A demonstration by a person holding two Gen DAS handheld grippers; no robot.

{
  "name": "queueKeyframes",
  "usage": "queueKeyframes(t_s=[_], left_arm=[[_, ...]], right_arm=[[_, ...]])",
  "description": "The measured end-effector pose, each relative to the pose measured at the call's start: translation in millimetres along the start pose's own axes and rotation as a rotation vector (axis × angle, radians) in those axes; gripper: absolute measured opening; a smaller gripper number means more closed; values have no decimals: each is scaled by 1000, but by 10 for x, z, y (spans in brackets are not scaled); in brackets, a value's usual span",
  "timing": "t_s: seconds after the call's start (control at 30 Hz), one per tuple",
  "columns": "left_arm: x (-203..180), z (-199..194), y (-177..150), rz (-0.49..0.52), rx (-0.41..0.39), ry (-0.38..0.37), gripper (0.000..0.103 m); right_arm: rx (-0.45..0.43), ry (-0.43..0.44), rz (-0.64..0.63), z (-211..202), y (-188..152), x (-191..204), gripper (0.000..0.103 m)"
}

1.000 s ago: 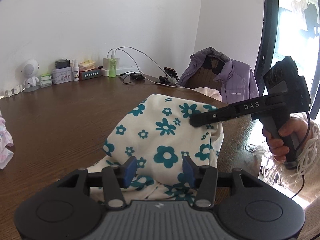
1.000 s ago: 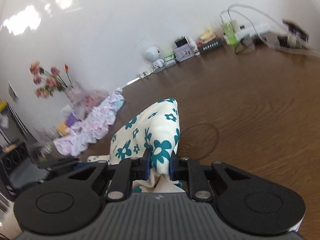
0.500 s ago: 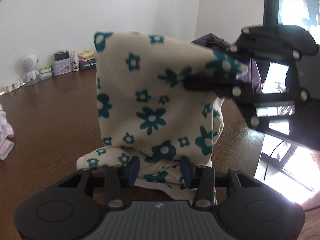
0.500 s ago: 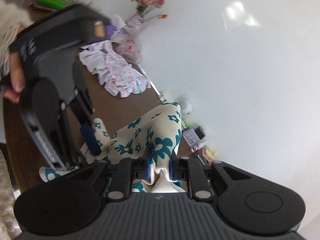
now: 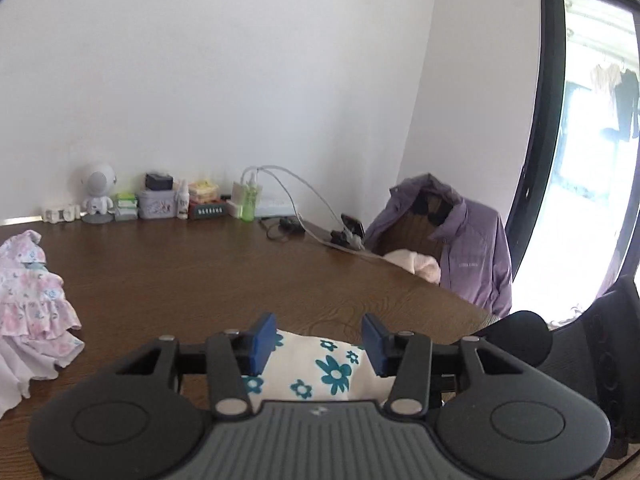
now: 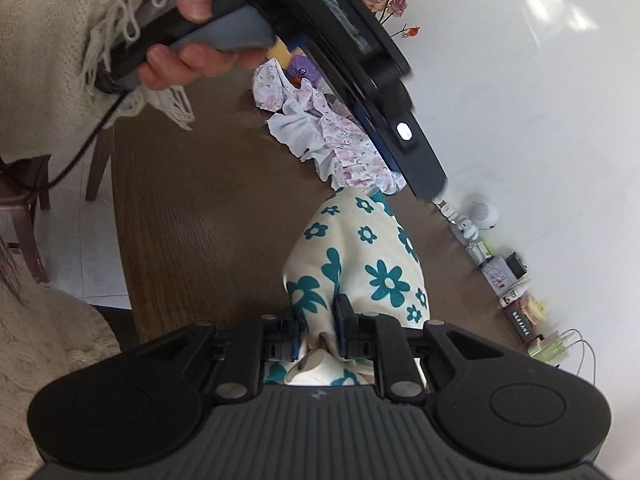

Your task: Fold clothes

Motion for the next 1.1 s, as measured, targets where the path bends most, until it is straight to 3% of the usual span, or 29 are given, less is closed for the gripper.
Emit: queueKeyframes(t_s=[0.1, 0.2, 0.3, 0.4, 0.47, 0.57, 0.7, 0.87, 1.0, 1.1], left_arm=[[106, 345, -132, -12, 104, 55, 29], [258, 395, -270, -67, 122, 43, 29], [316, 322, -329, -73, 118, 44, 29], [342, 260, -383, -60, 125, 59, 29], [348, 225, -409, -57, 128, 65, 29], [330, 204, -415, -44, 131, 79, 31], [264, 137, -371, 3, 113, 101, 37], [143, 224, -231, 83, 123, 27, 38], [128, 463, -233, 130, 176, 47, 35], [196, 510, -305, 88, 177, 60, 35]], right_arm=[[-20, 19, 45, 4, 26, 26, 19], [-80, 110, 234, -221, -86, -136, 27], [-150, 217, 472, -521, -249, -379, 27], [-213, 182, 716, -732, -516, -766, 31], [-191, 128, 798, -680, -665, -909, 32], [-131, 143, 832, -370, -755, -906, 32], [-63, 132, 762, -91, -719, -666, 31], [-18, 117, 627, -37, -663, -417, 31], [-6, 116, 565, -10, -620, -414, 31], [2, 120, 527, 16, -624, -482, 31]])
Point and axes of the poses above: each gripper's, at about its wrist camera, not at the fingertips, and z roughly the way its jaws point, x to its left, y to its top, the point moved 4 cm from there along z, roughly the way its jaws point, and after that the axes turned 12 degrees about -z, right-handed, at the moved point
